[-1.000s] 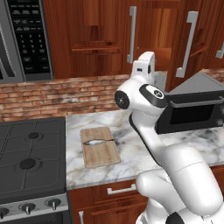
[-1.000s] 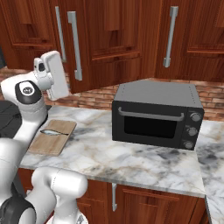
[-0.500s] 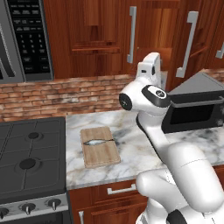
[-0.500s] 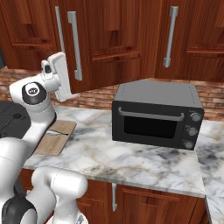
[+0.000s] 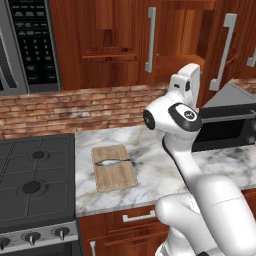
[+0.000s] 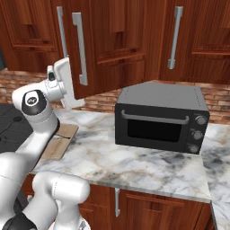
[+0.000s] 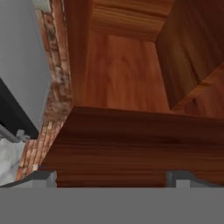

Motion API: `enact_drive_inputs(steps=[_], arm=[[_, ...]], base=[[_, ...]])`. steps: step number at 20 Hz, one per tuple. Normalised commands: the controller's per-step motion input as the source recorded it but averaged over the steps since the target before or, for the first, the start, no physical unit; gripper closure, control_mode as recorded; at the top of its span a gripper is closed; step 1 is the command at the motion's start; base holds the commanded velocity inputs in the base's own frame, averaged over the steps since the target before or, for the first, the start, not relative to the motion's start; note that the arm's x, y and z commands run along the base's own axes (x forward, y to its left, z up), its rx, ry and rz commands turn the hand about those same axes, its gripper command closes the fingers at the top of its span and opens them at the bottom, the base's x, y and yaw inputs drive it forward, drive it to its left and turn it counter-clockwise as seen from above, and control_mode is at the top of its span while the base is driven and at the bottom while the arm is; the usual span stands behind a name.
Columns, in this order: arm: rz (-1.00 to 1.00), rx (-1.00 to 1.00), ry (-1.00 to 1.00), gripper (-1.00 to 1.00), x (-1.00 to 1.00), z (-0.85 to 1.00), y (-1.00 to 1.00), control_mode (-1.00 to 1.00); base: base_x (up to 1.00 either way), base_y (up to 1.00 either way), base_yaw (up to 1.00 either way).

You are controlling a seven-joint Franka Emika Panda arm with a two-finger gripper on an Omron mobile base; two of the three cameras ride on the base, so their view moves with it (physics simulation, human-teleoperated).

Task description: Open the cabinet, retrieve the rolling pin, and place it next to the meat on the cutting board to prepare for tenderizing.

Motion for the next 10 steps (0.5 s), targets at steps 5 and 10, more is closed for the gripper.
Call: enact_drive_inputs(steps=[5,10], arm=[[-0.18,0.0,-0.07,-1.0,-0.5,0.06,-0.44,-1.0],[-0.17,0.0,-0.05,-1.0,-0.41,0.05,-0.69,-1.0]], base=[[0.0,0.0,0.0],[0.0,0.0,0.0]])
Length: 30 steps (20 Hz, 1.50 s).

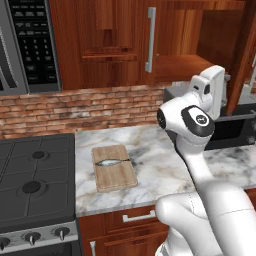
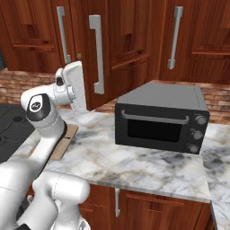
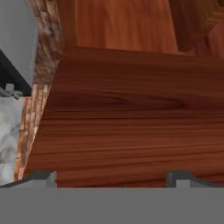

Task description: Open the cabinet, retrieve the rolling pin, and place it next to the meat on the cutting board to prepare for tenderizing.

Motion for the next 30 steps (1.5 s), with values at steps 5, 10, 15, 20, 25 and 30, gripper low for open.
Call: enact_drive_inputs(steps=[5,10,15,20,25,30], arm=[[-0.1,0.0,-0.03,-1.0,-0.33,0.0,-0.93,-1.0],[-0.03,0.04,-0.02,-1.0,-0.24,0.0,-1.0,-1.0],[0.0,0.06,-0.04,-1.0,-0.14,0.0,-1.0,-1.0],[0.0,0.03,-0.05,-1.0,-0.12,0.0,-0.81,-1.0],[0.0,0.02,0.0,-1.0,0.0,0.0,-0.35,-1.0],[0.0,0.0,-0.01,-1.0,0.0,0.0,0.23,-1.0]], base=[[0.0,0.0,0.0],[0.0,0.0,0.0],[0.0,0.0,0.0],[0.0,0.0,0.0],[0.0,0.0,0.0],[0.0,0.0,0.0]])
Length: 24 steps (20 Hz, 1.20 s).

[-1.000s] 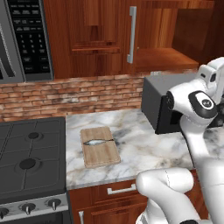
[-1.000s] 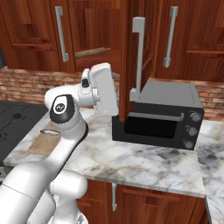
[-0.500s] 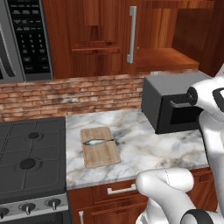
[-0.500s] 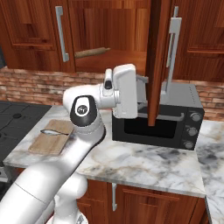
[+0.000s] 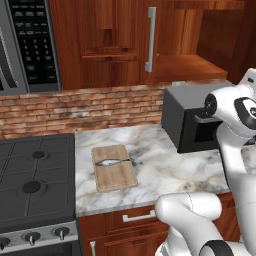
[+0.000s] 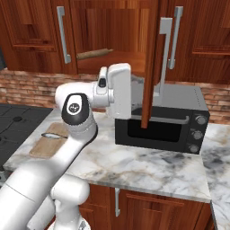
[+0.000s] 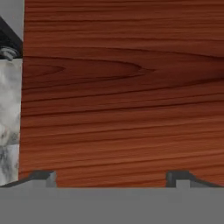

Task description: Open the cabinet, retrieve the rolling pin, and place it next to the meat on the cutting board to prepare for tenderizing.

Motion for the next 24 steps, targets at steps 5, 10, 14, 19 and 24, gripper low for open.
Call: enact_drive_inputs(steps=[5,10,14,19,24], arm=[[0.06,0.0,-0.11,-1.0,0.0,0.0,0.65,-1.0],[0.1,0.0,-0.19,-1.0,0.04,0.0,0.71,-1.0],[0.11,0.0,-0.28,-1.0,0.03,0.0,0.72,-1.0],[0.12,0.01,-0.35,-1.0,0.0,0.0,0.77,-1.0],[0.11,0.1,-0.35,-1.0,0.0,0.03,0.78,-1.0]], base=[[0.0,0.0,0.0],[0.0,0.0,0.0],[0.0,0.0,0.0],[0.0,0.0,0.0],[0.0,0.0,0.0]])
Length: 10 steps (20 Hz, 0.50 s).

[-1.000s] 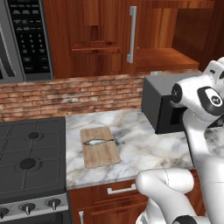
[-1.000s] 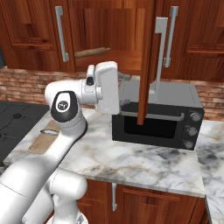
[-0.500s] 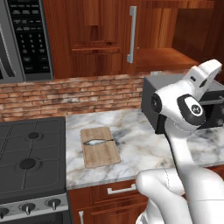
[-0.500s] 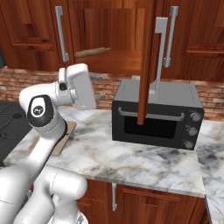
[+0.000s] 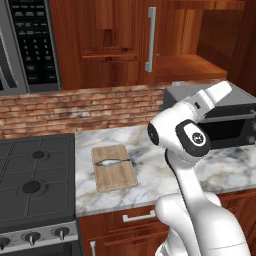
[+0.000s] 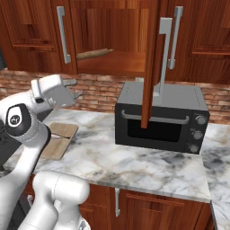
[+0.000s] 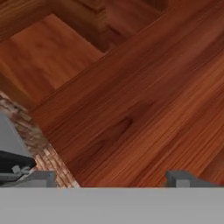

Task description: Open the cabinet, retrieve the rolling pin, and place it next to the meat on the cutting board to prepare for tenderizing.

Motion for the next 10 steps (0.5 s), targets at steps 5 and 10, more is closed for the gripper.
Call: enact_drive_inputs(steps=[5,10], arm=[[0.15,0.13,-0.34,-1.0,0.0,0.12,0.84,-1.0],[0.21,0.16,-0.34,-1.0,0.0,0.14,0.78,-1.0]], base=[[0.0,0.0,0.0],[0.0,0.0,0.0]])
